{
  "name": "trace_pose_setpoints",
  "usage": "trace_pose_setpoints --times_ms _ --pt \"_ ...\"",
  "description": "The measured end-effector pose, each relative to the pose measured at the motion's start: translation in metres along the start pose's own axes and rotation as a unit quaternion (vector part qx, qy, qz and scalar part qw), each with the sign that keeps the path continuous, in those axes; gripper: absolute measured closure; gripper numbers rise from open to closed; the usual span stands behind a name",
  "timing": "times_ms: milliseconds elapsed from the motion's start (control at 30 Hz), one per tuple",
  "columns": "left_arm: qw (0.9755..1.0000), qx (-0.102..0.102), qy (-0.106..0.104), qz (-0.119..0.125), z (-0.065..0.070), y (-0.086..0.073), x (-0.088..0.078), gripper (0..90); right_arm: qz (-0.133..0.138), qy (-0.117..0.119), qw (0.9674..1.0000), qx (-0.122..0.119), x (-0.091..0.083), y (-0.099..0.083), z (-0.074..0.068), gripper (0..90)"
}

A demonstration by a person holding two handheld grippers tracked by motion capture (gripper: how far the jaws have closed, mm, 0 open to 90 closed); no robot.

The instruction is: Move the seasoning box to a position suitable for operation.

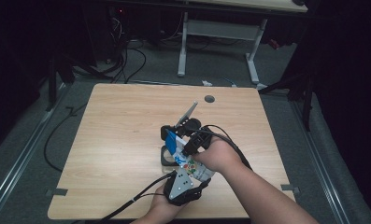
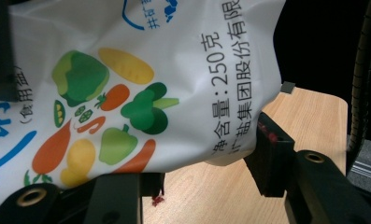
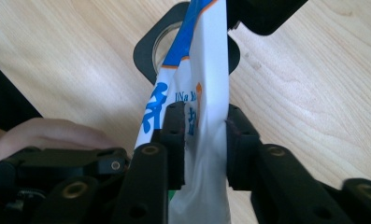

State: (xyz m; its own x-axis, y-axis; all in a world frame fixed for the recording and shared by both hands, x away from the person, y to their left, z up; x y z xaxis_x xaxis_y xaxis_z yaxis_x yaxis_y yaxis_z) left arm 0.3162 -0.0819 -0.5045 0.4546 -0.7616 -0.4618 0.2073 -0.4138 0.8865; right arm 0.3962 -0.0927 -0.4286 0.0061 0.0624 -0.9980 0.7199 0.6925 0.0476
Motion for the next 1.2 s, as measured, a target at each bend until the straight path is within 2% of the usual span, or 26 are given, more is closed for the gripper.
trace_pose_setpoints --times_ms 67,233,333,400,533,700,733,900,1067,1100,1167,1200 --pt "1.0000 0.001 -0.001 0.001 0.001 0.000 0.000 53.9 0.005 0.002 1.0000 0.006 -0.001 0.002 -0.001 69.0" --pt "1.0000 0.002 0.002 -0.001 0.000 0.000 0.000 53.9 0.018 -0.001 0.9998 0.002 -0.003 0.009 -0.001 70.2" --pt "1.0000 0.001 0.003 0.001 -0.001 0.000 -0.001 54.0 0.025 -0.009 0.9996 0.007 -0.006 0.010 -0.001 79.6" --pt "1.0000 0.002 0.000 0.002 0.000 0.001 -0.001 54.0 0.029 -0.011 0.9995 -0.006 -0.006 0.010 0.001 81.6" --pt "1.0000 0.001 -0.001 0.002 0.000 0.000 0.000 54.0 0.027 -0.015 0.9994 -0.013 -0.006 0.009 0.001 82.0" --pt "1.0000 0.002 -0.001 0.003 0.001 0.001 -0.001 54.0 0.027 -0.019 0.9994 -0.008 -0.008 0.009 0.001 82.6" --pt "1.0000 0.003 0.000 0.003 0.001 0.001 -0.001 54.0 0.030 -0.019 0.9993 -0.015 -0.008 0.009 0.002 82.9" --pt "1.0000 0.005 0.003 0.000 0.001 -0.002 0.000 54.2 0.028 -0.014 0.9995 -0.004 -0.010 0.007 0.001 83.5" --pt "1.0000 -0.002 -0.004 0.003 0.003 -0.001 0.000 54.2 0.026 -0.015 0.9995 -0.013 -0.010 0.007 0.002 83.5" --pt "1.0000 -0.003 -0.005 0.004 0.003 0.000 0.000 54.2 0.025 -0.015 0.9995 -0.012 -0.010 0.007 0.001 83.5" --pt "0.9999 -0.007 -0.007 0.007 0.003 0.002 -0.001 54.2 0.020 -0.013 0.9997 0.004 -0.010 0.007 -0.001 83.4" --pt "0.9999 -0.008 -0.008 0.008 0.002 0.003 -0.002 54.1 0.021 -0.015 0.9997 0.002 -0.011 0.007 -0.001 83.3"
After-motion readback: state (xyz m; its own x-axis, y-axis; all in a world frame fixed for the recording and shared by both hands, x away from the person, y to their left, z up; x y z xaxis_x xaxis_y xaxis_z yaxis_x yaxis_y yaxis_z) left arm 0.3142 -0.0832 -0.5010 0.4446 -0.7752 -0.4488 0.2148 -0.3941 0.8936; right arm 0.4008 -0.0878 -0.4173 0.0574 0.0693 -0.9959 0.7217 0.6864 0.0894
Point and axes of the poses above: each handheld gripper's, and its own axes: x roughly forward along the jaws, y roughly out of its top, z roughly to its right, the point moved 8 cm from there along x, roughly forward along the jaws, and after that the axes turned 12 degrees about -z, right-handed, at the moved point
